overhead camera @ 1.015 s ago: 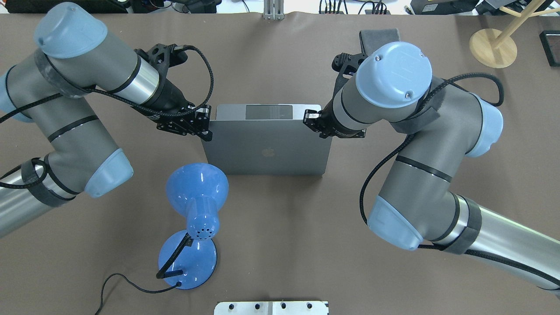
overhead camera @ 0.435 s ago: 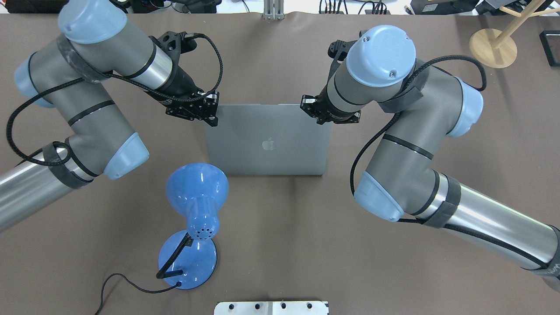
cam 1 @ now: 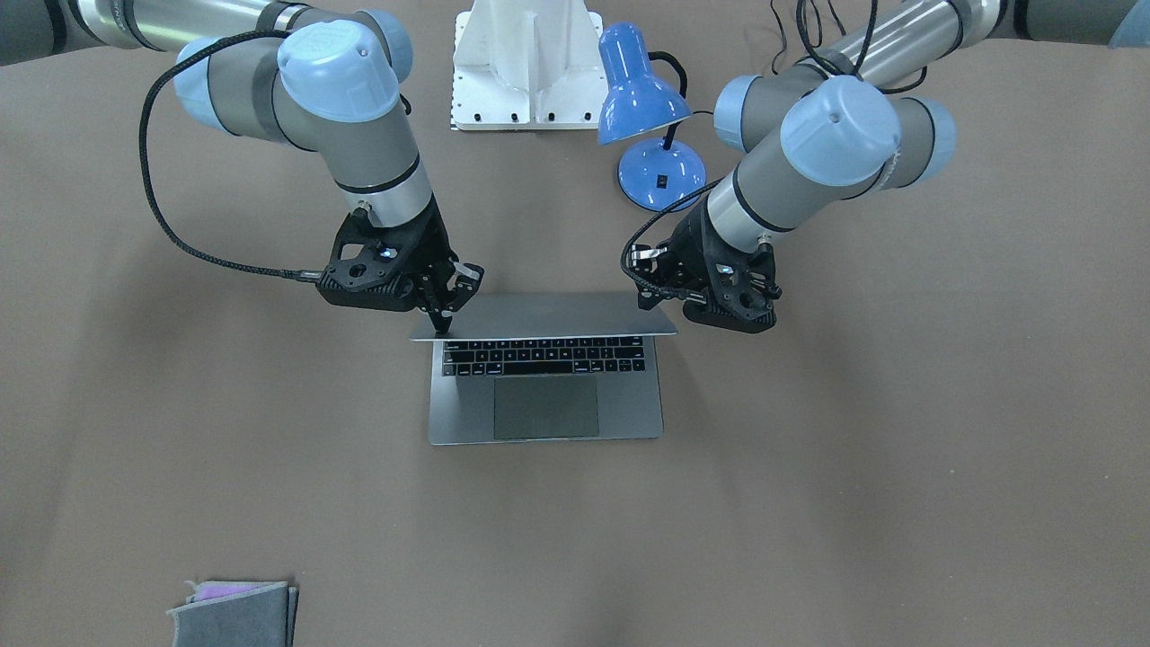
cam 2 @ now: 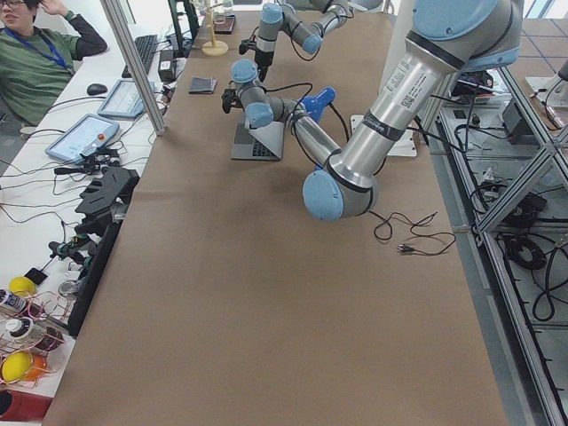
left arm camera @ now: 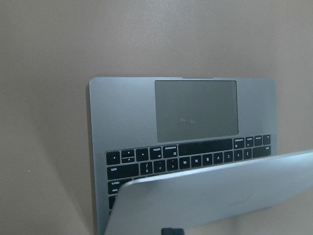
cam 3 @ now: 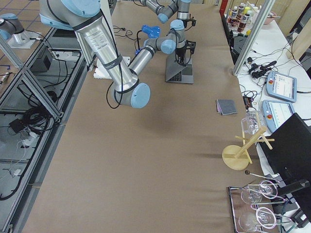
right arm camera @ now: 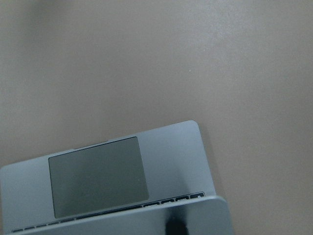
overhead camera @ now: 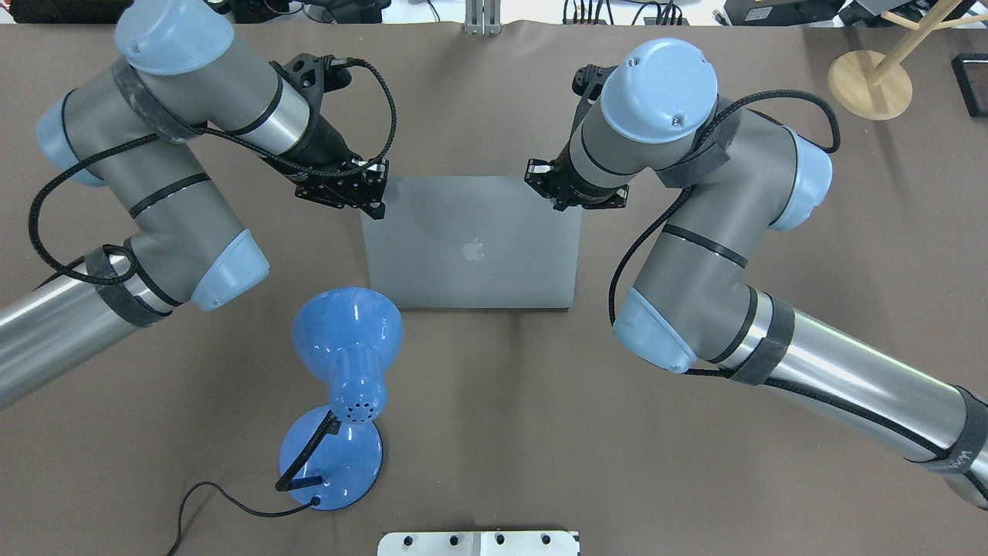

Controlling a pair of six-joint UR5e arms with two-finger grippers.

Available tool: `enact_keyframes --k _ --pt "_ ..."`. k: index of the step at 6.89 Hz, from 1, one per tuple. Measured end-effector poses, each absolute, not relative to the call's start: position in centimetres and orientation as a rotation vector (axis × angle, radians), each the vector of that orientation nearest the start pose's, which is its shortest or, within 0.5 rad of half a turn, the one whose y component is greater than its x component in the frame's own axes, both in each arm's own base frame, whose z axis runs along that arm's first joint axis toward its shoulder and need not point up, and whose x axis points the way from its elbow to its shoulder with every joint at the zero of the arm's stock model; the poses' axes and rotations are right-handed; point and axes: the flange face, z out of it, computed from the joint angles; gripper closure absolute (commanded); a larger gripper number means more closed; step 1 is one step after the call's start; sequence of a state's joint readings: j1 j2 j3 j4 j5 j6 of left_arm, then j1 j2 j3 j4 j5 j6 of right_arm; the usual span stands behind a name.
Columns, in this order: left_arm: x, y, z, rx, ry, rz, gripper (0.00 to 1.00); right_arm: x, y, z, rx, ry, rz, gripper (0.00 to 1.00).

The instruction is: Close laptop

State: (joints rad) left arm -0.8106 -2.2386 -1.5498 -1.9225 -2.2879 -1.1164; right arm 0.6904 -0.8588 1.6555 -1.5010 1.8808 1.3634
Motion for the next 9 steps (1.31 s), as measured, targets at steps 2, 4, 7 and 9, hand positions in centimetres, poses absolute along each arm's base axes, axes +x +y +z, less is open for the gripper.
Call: enact_keyframes --k 2,4,7,9 --pt "44.2 -56.7 21.7 0.050 1.122 0.037 1.00 -47.1 -53.0 19.1 0.107 -0.894 0.323 1.00" --pt "45.3 -58.3 21.8 0.074 1.091 0.020 1.00 -47.9 -54.0 20.1 0.110 -0.901 0.324 1.00" --pt "47.1 -60.8 22.4 0.105 1.036 0.002 1.00 -49.3 -55.4 20.2 0.105 -0.890 0.327 1.00" --pt "47.9 -62.0 23.0 0.116 1.004 -0.008 1.00 -51.1 -57.0 20.8 0.104 -0.886 0.330 1.00"
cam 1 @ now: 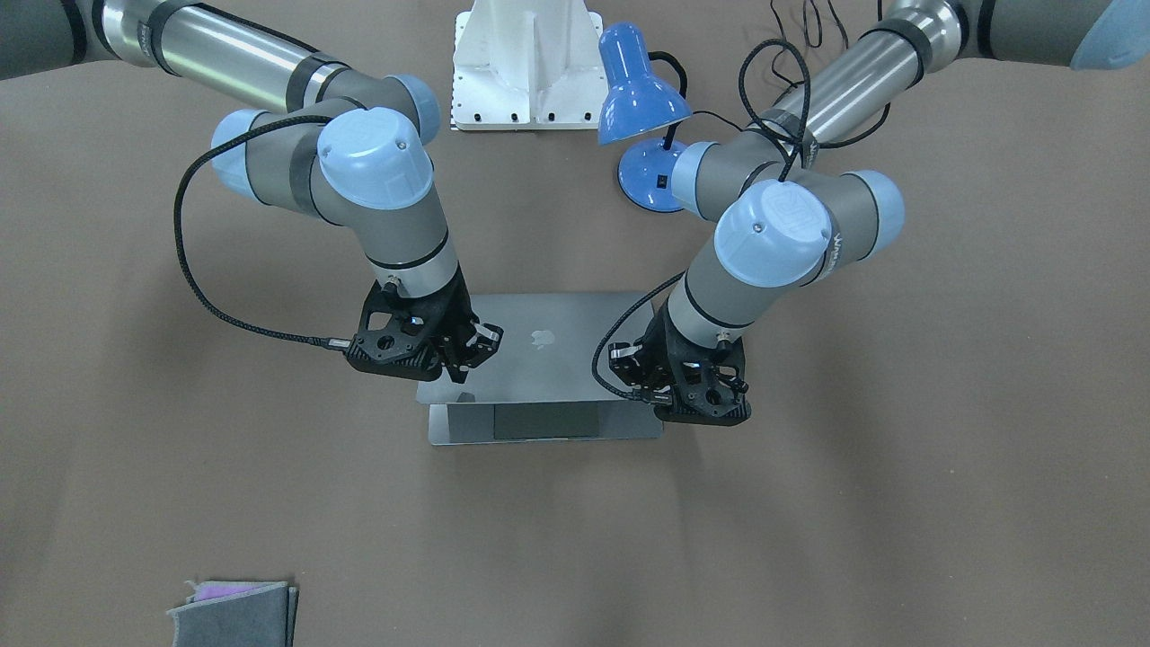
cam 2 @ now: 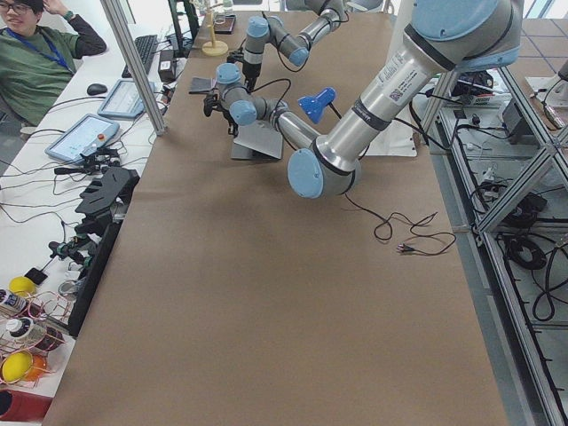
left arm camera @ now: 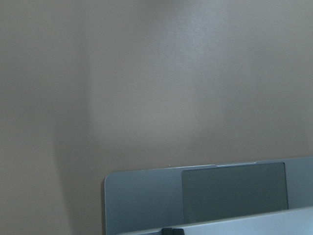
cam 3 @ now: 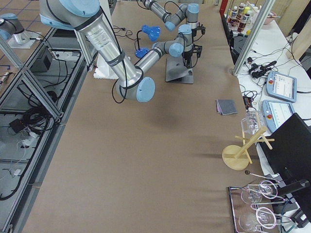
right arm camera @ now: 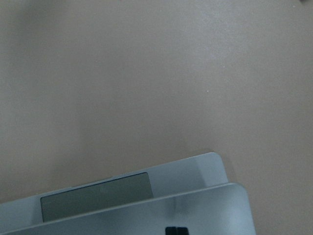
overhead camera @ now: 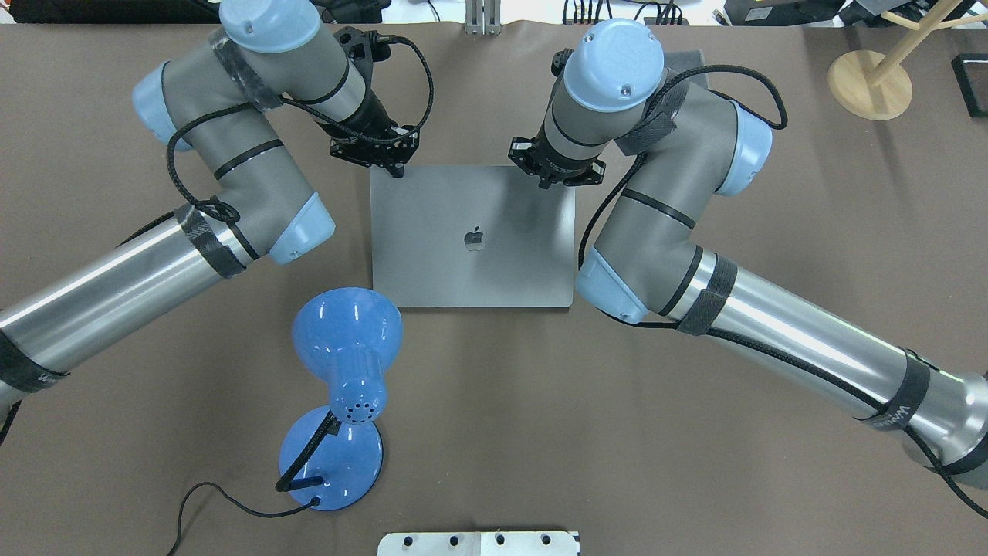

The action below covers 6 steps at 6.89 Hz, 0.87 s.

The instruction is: Close laptop

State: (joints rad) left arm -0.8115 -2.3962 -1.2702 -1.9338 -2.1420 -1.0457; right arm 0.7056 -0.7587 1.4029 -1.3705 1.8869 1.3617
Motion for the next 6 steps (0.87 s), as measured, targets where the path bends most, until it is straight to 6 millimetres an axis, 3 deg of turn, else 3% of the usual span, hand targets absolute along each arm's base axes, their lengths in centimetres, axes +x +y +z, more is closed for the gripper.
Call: enact_keyframes --k 4,6 --pt "49.3 -64.0 25.2 0.150 0.930 -0.018 1.00 -55.1 -60.7 23.6 0.102 -0.870 0.336 1.00" --pt "50.8 -64.1 26.4 0.157 0.892 -0.020 1.00 -55.8 -61.3 24.4 0.099 -0.861 0.337 1.00"
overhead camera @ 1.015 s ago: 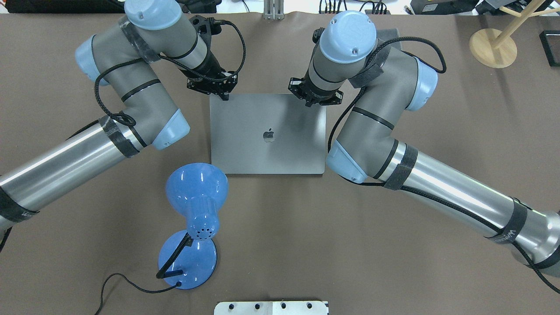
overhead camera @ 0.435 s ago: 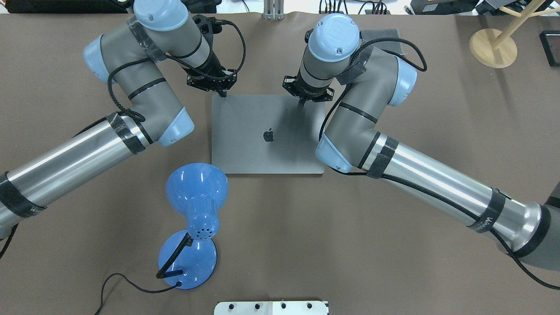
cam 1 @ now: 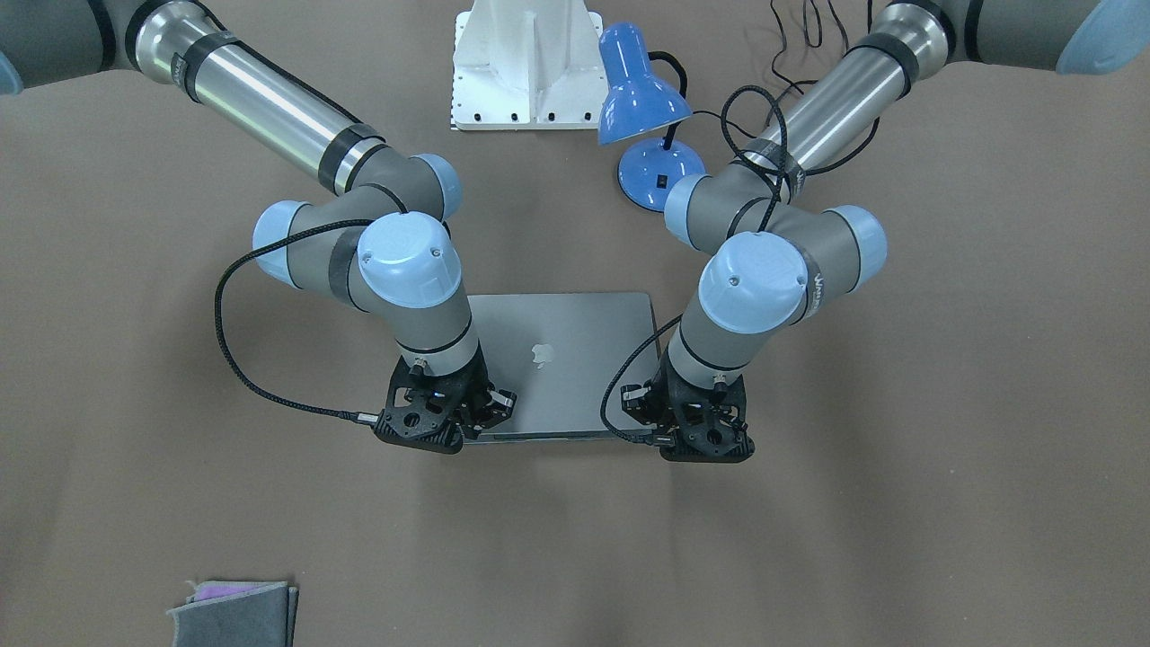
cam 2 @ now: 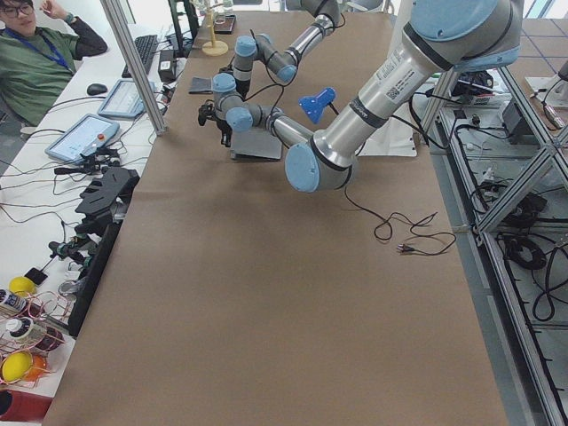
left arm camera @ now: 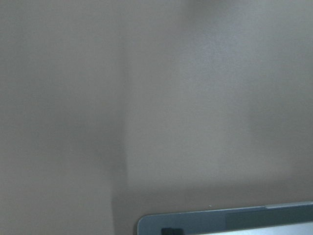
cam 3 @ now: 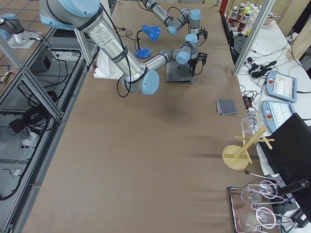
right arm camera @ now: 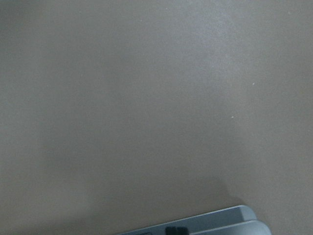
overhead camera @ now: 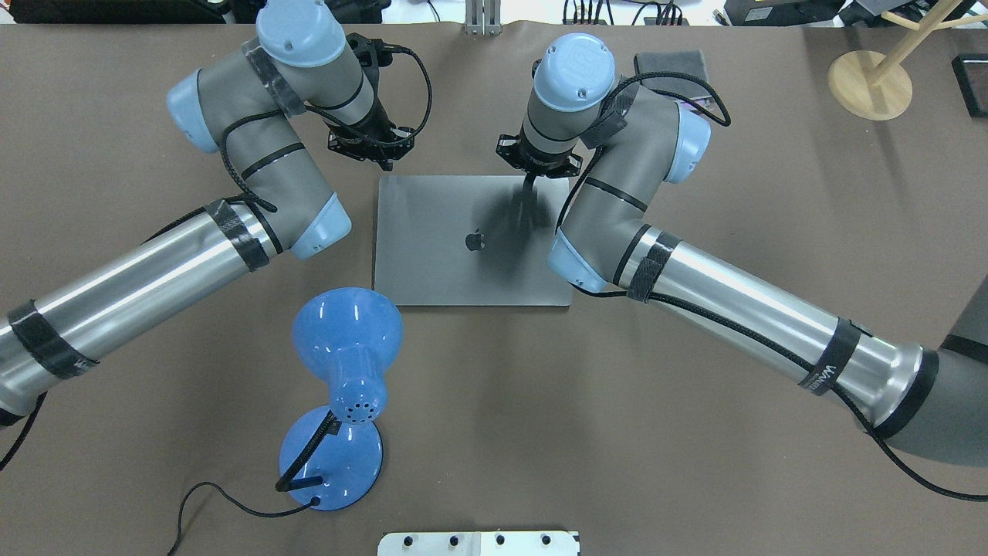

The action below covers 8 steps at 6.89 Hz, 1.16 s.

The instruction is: Close laptop

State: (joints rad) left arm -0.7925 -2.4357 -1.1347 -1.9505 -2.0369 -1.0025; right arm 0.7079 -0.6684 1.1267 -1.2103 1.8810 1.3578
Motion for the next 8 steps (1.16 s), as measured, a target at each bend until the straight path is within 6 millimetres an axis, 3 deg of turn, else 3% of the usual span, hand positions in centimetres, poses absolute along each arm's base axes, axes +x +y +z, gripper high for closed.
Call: enact_keyframes --k 2,4,6,7,8 --pt "53.0 -63.0 27.4 0.166 0.861 -0.010 1.00 -56.4 -61.2 25.1 0.093 -0.851 0.335 1.00" --pt "53.9 -62.4 27.5 0.170 0.856 -0.003 1.00 -56.5 -61.2 25.3 0.092 -0.847 0.335 1.00" --pt "53.3 -62.5 26.6 0.183 0.869 -0.004 1.00 -55.8 -61.9 24.6 0.093 -0.856 0.341 1.00" --pt "52.3 -62.8 25.7 0.192 0.883 -0.008 1.00 -54.3 -63.0 24.3 0.085 -0.866 0.338 1.00" --pt "51.0 -63.3 24.9 0.190 0.904 -0.009 0.02 -51.6 -64.7 24.1 0.062 -0.878 0.318 0.01"
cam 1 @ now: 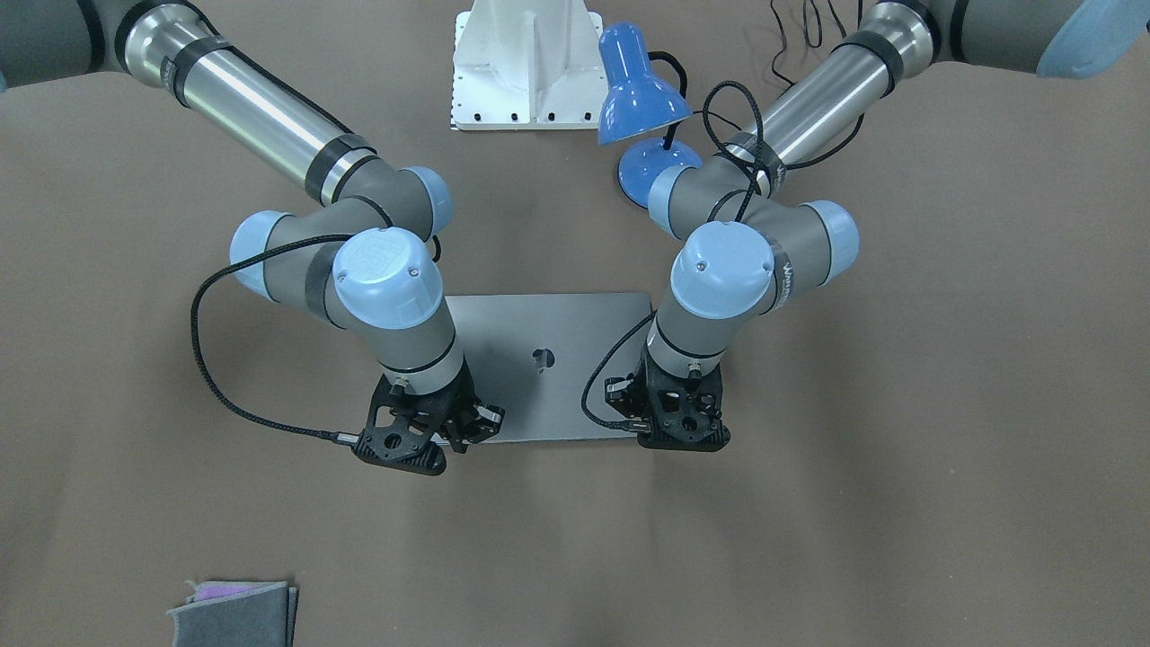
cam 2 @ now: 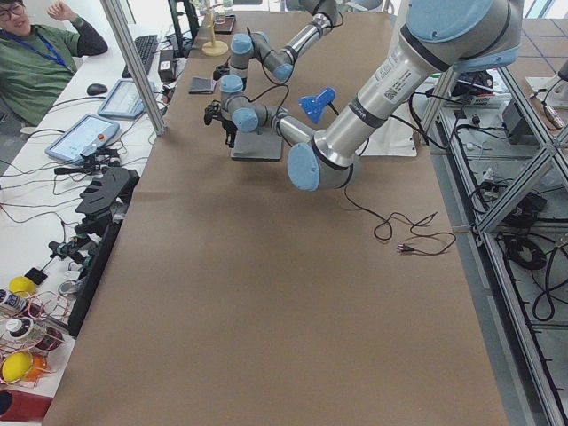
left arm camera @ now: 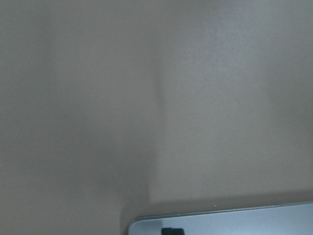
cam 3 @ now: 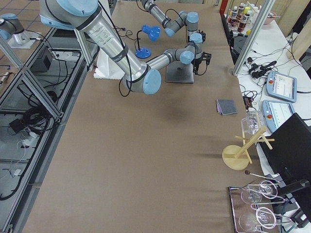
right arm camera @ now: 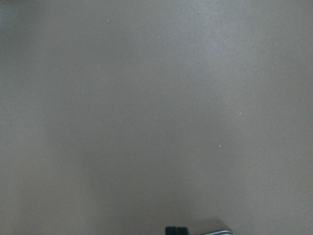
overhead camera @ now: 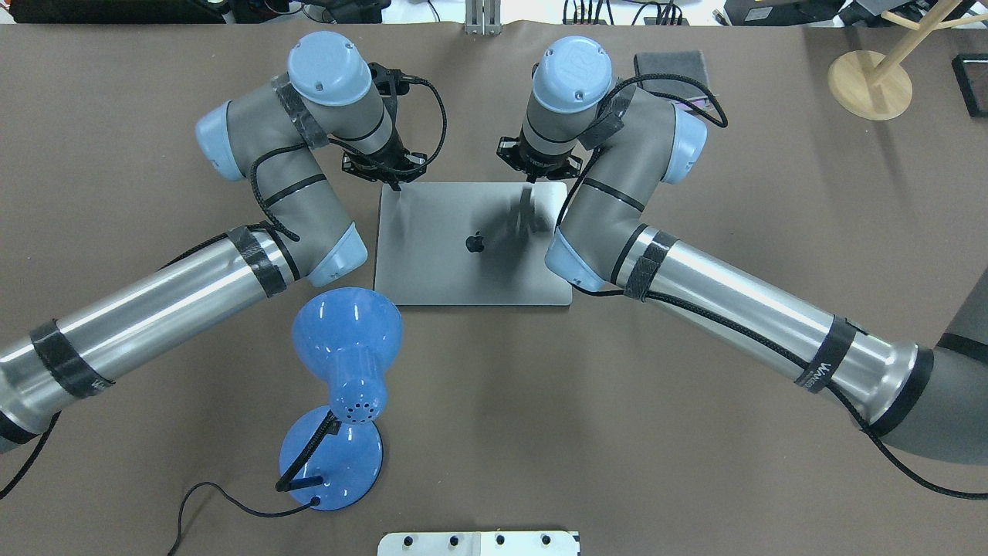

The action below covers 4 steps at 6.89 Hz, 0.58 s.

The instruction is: Close laptop

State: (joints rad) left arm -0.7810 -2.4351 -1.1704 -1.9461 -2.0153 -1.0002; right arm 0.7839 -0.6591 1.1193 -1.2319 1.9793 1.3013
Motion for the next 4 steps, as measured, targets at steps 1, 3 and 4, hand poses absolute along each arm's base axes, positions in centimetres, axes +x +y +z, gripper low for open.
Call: enact_keyframes --k 1,3,4 --pt "49.0 -63.8 24.5 0.179 0.923 0.022 0.02 -48.4 -65.9 24.0 0.043 -0.880 0.292 0.00" --pt "41.8 -63.7 24.6 0.172 0.913 0.128 0.02 -39.3 -65.5 26.4 0.068 -0.851 0.180 0.00" --pt "37.8 -62.8 24.2 0.163 0.896 0.157 0.02 -34.7 -65.3 29.0 0.081 -0.835 0.107 0.00"
